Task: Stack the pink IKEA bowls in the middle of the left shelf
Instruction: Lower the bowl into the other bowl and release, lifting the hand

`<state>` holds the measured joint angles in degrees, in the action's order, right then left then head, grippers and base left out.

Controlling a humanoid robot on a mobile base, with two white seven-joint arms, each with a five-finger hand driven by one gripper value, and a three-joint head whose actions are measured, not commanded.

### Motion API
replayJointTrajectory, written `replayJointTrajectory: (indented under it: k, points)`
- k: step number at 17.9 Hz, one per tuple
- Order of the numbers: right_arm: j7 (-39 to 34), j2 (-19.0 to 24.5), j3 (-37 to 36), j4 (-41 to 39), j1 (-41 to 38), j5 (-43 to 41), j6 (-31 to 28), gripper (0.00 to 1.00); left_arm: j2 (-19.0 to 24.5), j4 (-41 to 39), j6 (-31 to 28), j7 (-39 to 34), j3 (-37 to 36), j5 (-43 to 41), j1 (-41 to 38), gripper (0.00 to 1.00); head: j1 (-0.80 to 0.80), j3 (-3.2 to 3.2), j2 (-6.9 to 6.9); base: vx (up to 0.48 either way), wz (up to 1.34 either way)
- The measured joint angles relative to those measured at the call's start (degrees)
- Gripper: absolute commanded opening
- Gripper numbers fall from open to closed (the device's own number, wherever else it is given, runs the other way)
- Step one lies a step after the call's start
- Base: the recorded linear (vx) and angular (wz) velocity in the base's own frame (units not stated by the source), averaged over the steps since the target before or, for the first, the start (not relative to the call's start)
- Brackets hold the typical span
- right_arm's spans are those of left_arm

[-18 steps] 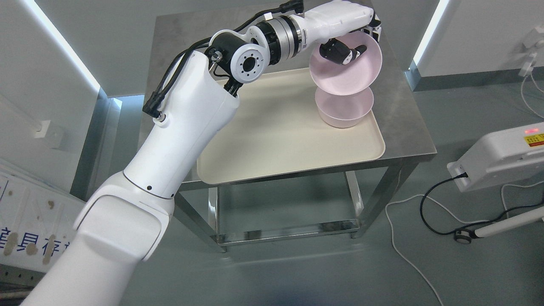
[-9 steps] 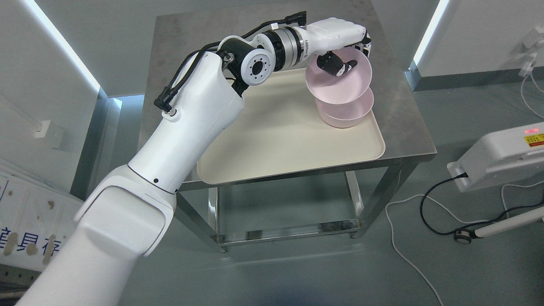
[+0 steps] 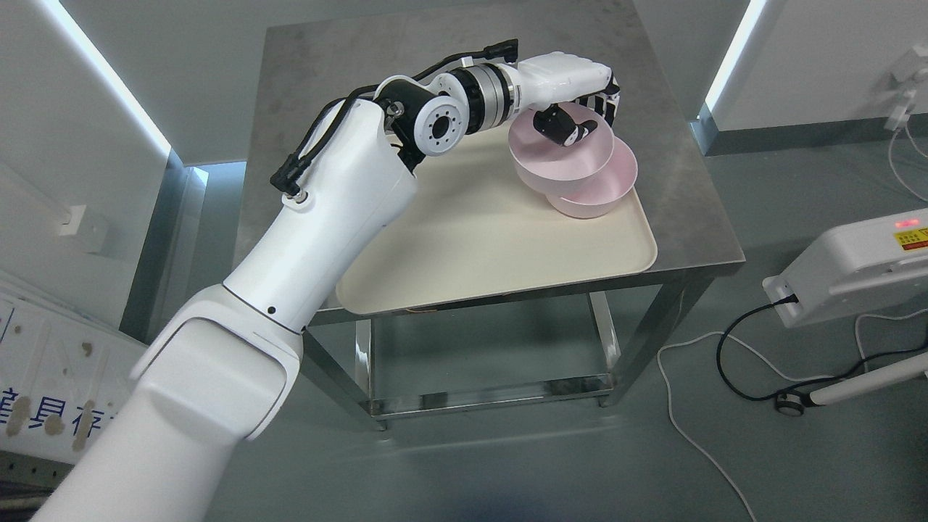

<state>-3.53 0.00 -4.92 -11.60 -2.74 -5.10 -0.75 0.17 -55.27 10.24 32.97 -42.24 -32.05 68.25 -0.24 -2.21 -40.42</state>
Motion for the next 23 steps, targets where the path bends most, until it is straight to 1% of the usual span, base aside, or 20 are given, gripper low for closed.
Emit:
replayJointTrajectory:
  k: [3, 7, 12, 18, 22, 23]
  points:
    - [0.0, 0.0, 0.0, 0.0, 0.0, 0.0, 0.0, 1.00, 0.0, 0.0, 0.0, 0.0, 0.2, 0.1, -0.1, 0.08, 0.00, 0.00, 0.00, 0.000, 0.00]
    - [0.0, 0.0, 0.0, 0.0, 0.0, 0.0, 0.0, 1.00, -0.1, -1.0, -0.4, 0.6, 0.9, 0.4, -0.1, 0.04, 0.00, 0.00, 0.00, 0.000, 0.00]
    - [0.0, 0.0, 0.0, 0.0, 0.0, 0.0, 0.0, 1.00, -0.1, -2.8, -0.8, 1.8, 1.5, 1.3, -0.1, 0.03, 0.00, 0.00, 0.00, 0.000, 0.00]
    - [0.0, 0.0, 0.0, 0.0, 0.0, 0.0, 0.0, 1.00, -0.1, -4.7, -1.1, 3.0, 1.7, 2.0, -0.1, 0.08, 0.00, 0.00, 0.00, 0.000, 0.00]
    - [0.0, 0.0, 0.0, 0.0, 0.0, 0.0, 0.0, 1.00, -0.2, -6.5, -1.1, 3.2, 2.3, 2.2, -0.2, 0.09, 0.00, 0.00, 0.00, 0.000, 0.00]
    - [0.0, 0.0, 0.0, 0.0, 0.0, 0.0, 0.0, 1.00, -0.2, -7.0, -1.1, 3.2, 2.4, 2.2, -0.2, 0.12, 0.00, 0.00, 0.00, 0.000, 0.00]
